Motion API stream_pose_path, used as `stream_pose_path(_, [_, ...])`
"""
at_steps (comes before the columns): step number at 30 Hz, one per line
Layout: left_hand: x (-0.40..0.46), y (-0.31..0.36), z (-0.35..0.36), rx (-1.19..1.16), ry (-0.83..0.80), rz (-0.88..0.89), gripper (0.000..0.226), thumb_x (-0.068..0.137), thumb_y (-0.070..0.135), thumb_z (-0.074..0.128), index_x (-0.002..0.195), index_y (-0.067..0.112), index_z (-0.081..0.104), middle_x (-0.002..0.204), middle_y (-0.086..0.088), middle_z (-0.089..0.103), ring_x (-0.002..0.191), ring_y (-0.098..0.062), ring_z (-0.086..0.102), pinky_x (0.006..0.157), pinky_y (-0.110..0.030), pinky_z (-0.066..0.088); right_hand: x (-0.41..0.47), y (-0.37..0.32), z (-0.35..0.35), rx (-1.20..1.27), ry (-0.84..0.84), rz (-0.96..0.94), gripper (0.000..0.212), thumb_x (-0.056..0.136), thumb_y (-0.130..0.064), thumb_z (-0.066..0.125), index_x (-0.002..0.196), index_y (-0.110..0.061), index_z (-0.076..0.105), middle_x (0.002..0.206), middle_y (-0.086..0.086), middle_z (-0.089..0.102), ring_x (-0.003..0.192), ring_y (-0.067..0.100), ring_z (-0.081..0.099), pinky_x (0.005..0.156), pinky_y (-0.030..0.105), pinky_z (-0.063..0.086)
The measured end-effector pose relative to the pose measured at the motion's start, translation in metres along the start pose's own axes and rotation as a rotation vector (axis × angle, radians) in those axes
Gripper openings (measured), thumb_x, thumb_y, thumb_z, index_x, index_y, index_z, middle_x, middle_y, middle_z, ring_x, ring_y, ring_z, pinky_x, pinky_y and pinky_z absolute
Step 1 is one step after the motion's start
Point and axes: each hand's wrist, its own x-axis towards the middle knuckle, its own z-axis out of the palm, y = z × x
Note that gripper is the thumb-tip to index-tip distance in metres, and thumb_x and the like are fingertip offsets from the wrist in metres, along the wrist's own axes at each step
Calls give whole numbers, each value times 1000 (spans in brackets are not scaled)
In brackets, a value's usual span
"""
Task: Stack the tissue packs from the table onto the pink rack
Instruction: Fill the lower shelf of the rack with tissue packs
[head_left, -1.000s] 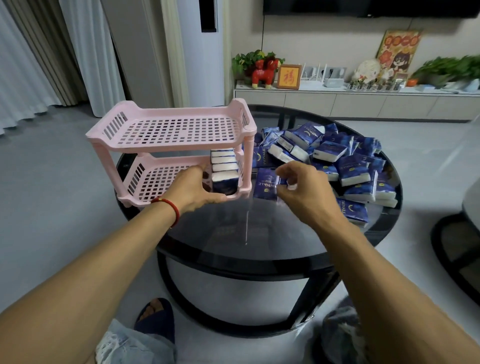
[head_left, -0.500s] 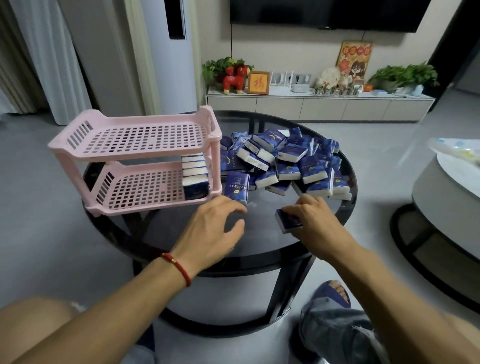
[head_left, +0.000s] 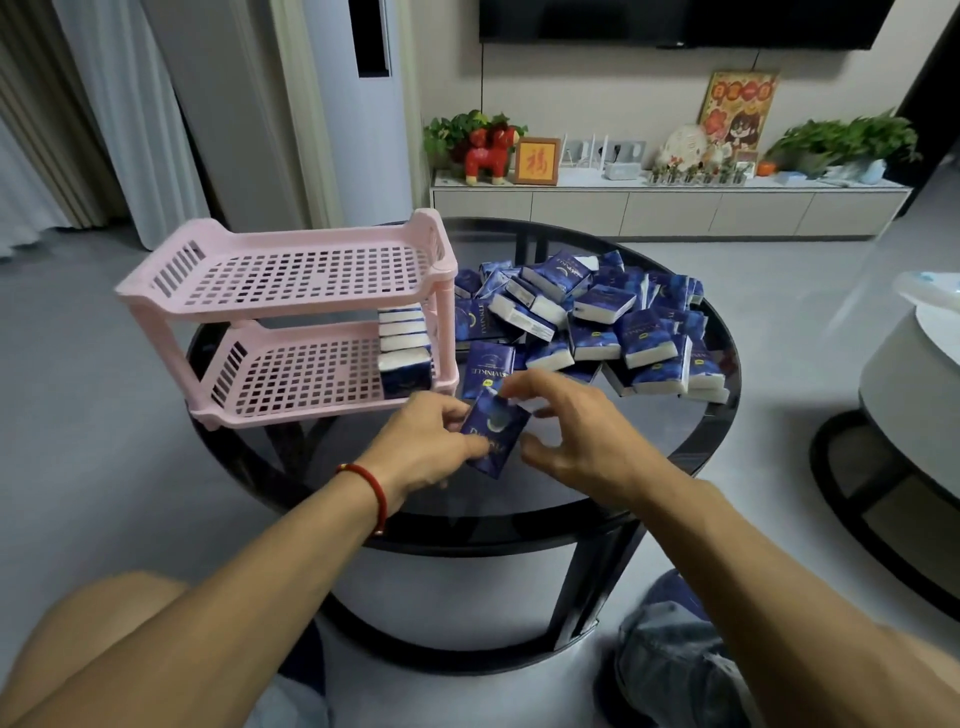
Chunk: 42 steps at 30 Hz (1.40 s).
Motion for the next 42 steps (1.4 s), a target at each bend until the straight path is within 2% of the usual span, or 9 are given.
stream_pose_path(5, [-6, -17, -24, 15, 180, -72, 14, 77, 22, 80, 89, 21, 72, 84, 5, 77, 77, -14, 69, 63, -28, 49, 41, 8, 22, -318, 66, 40, 66, 89, -23, 72, 150, -22, 46, 158, -1, 43, 136, 25, 42, 111, 39, 40])
stream_pose_path(10, [-13, -21, -36, -6, 187, -61, 18, 78, 17, 80, 92, 23, 70, 90, 8, 78, 88, -12, 73, 83, -37, 61, 50, 14, 38, -499, 31, 26, 55, 91, -18, 68, 143, -19, 52, 148, 4, 53, 111, 35, 57, 87, 51, 53])
stream_pose_path(13, [-16, -18, -38, -111, 173, -52, 20, 83, 5, 74, 97, 19, 67, 94, 2, 78, 88, -20, 76, 66, -37, 64, 42, 9, 23, -237, 39, 79, 36, 99, -16, 58, 134, -12, 56, 133, 9, 62, 108, 34, 64, 83, 52, 55])
stream_pose_path(17, [-18, -15, -38, -235, 167, -10, 30, 85, -5, 68, 107, 15, 65, 93, -1, 79, 87, -24, 77, 66, -36, 63, 22, 3, -12, 263, 106, 294, 23, 103, -27, 49, 91, -15, 64, 71, -1, 68, 57, 8, 58, 61, 28, 45])
stream_pose_path(22, [-27, -13, -30, -343, 43, 24, 48, 89, -9, 65, 127, 20, 60, 104, -8, 78, 88, -25, 77, 70, -38, 64, 8, -2, -24, 878, -32, 442, 27, 104, -33, 49, 97, -9, 59, 85, 16, 49, 78, 29, 38, 63, 34, 32])
stream_pose_path(26, [-30, -9, -24, -514, -53, -31, 53, 93, -8, 64, 137, 20, 57, 109, -15, 76, 97, -31, 75, 74, -38, 64, 9, -15, -18, 656, -118, 284, 44, 109, -33, 45, 90, 5, 55, 74, 15, 55, 61, 25, 48, 55, 26, 42])
stream_pose_path(33, [-36, -3, -26, -709, -125, -98, 36, 96, -1, 62, 130, 12, 59, 114, -17, 75, 102, -30, 74, 89, -47, 61, 16, -27, 4, 269, 117, 189, 21, 102, -30, 61, 93, -11, 66, 64, 4, 72, 51, 18, 66, 54, 22, 52])
stream_pose_path(37, [-37, -9, -23, -416, -13, -4, 54, 80, 6, 84, 123, 21, 56, 107, -6, 78, 103, -27, 74, 90, -44, 62, 17, -36, 14, 249, 207, 122, 19, 96, -30, 70, 90, -13, 64, 63, -1, 70, 49, 11, 66, 52, 26, 55])
stream_pose_path(42, [-29, -20, -35, -142, 149, 140, 59, 71, 12, 87, 113, 32, 51, 110, 7, 75, 101, -12, 73, 95, -45, 58, 19, -34, 15, 203, 141, 41, 48, 87, -45, 76, 128, -26, 58, 116, -15, 66, 75, 6, 70, 66, 22, 58])
